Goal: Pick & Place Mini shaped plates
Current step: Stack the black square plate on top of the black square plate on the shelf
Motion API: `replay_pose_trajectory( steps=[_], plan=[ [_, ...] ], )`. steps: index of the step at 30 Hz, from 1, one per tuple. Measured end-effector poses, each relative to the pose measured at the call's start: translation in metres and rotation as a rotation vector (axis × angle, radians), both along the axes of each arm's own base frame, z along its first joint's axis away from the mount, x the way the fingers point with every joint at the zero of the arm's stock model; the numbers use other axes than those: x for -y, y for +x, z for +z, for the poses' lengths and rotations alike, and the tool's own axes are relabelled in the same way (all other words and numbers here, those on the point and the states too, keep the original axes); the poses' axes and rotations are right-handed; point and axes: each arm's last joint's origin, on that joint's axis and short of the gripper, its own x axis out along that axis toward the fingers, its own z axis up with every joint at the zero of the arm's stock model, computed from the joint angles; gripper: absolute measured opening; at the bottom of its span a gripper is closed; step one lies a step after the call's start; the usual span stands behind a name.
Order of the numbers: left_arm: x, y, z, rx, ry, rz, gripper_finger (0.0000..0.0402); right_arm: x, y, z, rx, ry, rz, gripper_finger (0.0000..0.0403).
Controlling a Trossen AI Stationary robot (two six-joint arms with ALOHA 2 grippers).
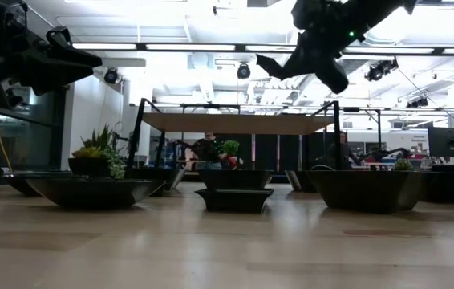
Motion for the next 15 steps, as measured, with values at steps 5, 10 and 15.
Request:
replay_pose_trajectory(
  steps=[5,10,15],
  plan=[
    [0.0,0.0,0.0,0.0,0.0,0.0,0.0154,0.02,-0.001,0.002,0.018,-0.011,-0.079,0.0006],
    [0.0,0.0,0.0,0.0,0.0,0.0,0.0154,0.038,-0.003,0.012,0.023,0.021,-0.14,0.0006],
    [0.0,0.0,0.0,0.0,0.0,0.0,0.0154,0.056,-0.006,0.034,-0.005,0.117,-0.164,0.0006]
  ],
)
